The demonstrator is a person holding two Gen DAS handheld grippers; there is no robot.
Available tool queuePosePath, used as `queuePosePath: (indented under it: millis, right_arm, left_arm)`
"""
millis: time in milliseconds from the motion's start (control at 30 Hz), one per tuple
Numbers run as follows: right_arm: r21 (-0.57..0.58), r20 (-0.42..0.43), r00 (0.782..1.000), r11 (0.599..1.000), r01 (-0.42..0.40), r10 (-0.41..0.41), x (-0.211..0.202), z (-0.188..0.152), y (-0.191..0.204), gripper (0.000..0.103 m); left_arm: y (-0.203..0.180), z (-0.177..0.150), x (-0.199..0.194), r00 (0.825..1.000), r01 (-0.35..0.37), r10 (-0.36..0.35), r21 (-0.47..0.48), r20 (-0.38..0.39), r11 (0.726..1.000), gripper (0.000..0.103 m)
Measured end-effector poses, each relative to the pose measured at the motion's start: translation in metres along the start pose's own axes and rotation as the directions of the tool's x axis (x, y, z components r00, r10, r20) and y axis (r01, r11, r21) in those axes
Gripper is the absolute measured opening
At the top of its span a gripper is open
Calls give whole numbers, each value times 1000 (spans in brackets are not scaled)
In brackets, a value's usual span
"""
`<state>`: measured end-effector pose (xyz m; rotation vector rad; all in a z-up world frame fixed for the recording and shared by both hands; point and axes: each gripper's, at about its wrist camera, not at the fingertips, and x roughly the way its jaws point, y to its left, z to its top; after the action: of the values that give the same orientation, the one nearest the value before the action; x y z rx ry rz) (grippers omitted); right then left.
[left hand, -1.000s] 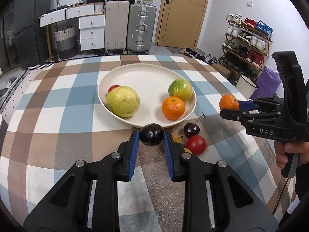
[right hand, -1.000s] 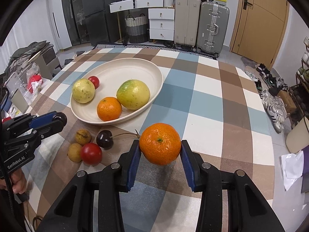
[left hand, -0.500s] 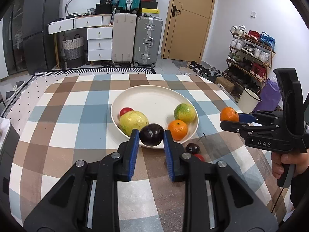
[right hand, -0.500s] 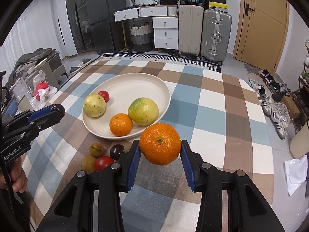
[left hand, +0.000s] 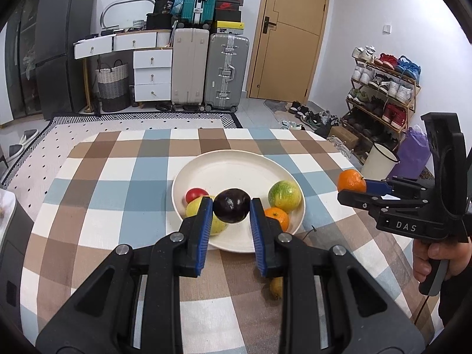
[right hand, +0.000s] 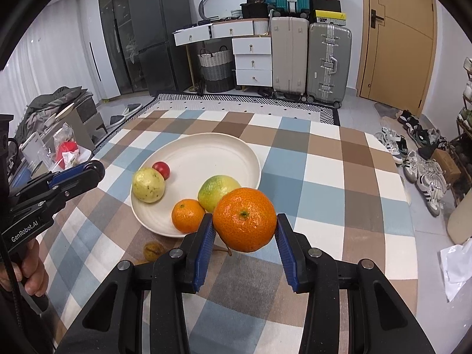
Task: Organize fruits
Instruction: 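Carry the orange and plum over the cream plate and lower them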
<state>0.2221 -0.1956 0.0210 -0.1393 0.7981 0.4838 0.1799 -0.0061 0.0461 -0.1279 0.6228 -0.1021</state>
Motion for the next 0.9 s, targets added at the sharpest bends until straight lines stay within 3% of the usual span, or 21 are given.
queuePosePath:
  millis: [400, 900]
  right_arm:
    - [11, 77, 997, 1000, -29, 28, 9, 21, 7, 42]
    - [-54, 93, 994, 997, -50, 54, 46, 42, 24, 42]
  left_arm:
    - [-5, 31, 23, 999, 43, -44, 41, 28, 998, 23]
    - [16, 48, 60, 999, 22, -23, 24, 36, 999, 23]
